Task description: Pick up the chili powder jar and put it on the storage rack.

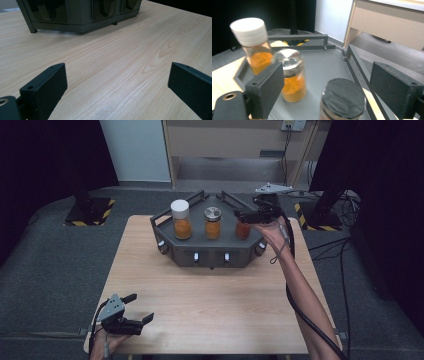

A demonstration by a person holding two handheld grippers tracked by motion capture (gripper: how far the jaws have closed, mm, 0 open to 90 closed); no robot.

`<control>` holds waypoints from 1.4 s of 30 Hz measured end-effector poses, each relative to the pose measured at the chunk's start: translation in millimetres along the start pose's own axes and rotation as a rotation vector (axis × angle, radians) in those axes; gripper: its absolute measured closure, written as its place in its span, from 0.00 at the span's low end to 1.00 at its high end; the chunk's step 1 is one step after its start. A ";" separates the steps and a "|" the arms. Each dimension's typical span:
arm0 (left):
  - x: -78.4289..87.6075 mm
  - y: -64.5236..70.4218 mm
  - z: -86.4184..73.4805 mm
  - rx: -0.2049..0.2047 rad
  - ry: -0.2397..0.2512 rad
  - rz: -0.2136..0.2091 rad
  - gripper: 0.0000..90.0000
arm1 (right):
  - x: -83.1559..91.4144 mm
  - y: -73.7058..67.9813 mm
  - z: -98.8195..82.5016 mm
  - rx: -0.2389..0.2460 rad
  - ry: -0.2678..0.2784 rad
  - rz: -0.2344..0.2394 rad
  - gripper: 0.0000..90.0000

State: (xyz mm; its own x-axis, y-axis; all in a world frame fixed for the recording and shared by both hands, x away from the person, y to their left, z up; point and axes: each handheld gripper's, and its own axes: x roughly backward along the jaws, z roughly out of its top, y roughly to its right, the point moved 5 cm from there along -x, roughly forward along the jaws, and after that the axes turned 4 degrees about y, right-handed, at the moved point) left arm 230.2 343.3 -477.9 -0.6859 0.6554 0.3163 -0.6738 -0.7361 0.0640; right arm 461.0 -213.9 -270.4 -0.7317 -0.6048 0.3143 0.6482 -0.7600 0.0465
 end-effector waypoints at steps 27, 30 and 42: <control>-0.4 0.5 0.4 0.000 0.003 -0.003 0.02 | 89.1 -23.1 -22.5 0.058 0.107 0.053 0.12; -0.3 0.4 0.3 0.001 0.003 -0.003 0.02 | 98.4 -24.1 -32.8 0.054 0.111 0.049 0.12; -0.1 0.1 0.1 0.007 0.013 -0.002 0.02 | 125.6 -30.1 -69.5 0.029 0.103 0.050 0.11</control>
State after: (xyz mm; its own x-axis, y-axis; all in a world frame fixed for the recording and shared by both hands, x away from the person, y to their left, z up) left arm 230.2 343.1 -477.8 -0.6883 0.6586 0.3040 -0.6731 -0.7361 0.0707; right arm 335.0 -283.6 -298.3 -0.7148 -0.6646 0.2177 0.6896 -0.7215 0.0614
